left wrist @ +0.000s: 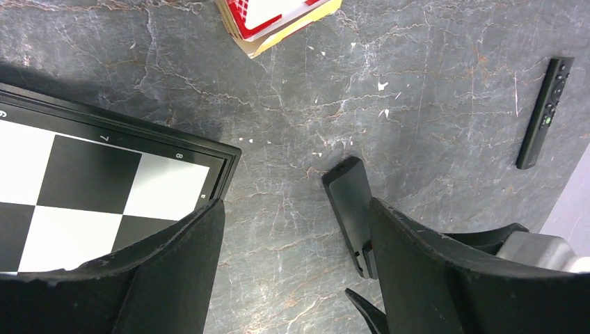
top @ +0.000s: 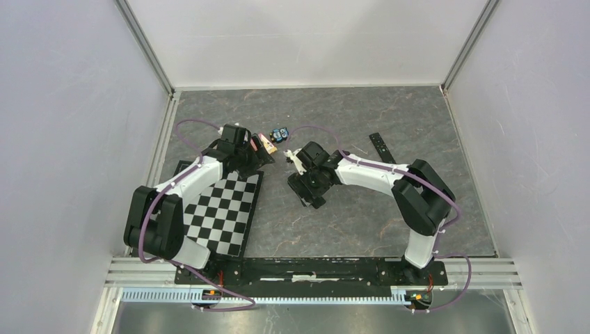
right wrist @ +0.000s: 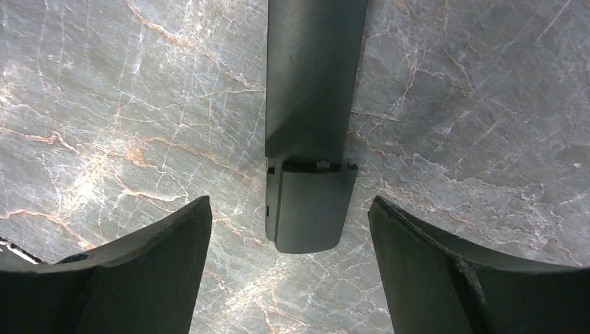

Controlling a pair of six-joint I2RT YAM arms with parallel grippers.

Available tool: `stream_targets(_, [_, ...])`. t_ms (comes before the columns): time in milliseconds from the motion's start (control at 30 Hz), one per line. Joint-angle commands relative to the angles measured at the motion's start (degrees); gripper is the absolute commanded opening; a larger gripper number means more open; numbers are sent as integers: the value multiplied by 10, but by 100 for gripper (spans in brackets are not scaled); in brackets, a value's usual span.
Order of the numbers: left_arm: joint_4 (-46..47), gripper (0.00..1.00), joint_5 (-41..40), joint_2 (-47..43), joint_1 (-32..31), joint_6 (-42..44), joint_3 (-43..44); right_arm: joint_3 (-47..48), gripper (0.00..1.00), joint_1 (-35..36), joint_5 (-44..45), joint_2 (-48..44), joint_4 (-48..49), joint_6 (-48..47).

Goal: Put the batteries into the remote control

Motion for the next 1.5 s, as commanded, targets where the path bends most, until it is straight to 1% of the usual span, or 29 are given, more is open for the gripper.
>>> stream_targets(0, [6, 82, -11, -19, 4, 10, 0, -10, 86, -1, -9, 12, 22, 4])
stream_targets(333, [8, 82, -6, -18, 5, 9, -1, -18, 84, -1, -26, 27, 19, 2])
stream_targets(600, [10, 82, -6, -17, 5, 8, -2, -21, 70, 1, -5, 33, 12, 5])
stream_targets(833, [12, 82, -5, -14, 5, 6, -2, -19, 67, 6, 11, 25, 4, 10])
stream_targets(1167, [13, 82, -3, -13, 5, 5, -3, -15, 62, 7, 5, 1, 7, 32])
stream_targets(1367, [14, 82, -3, -13, 5, 5, -5, -13, 56, 7, 5, -3, 5, 44])
stream_targets(1467, [13, 82, -3, -13, 5, 5, -5, -13, 56, 7, 9, -8, 5, 49])
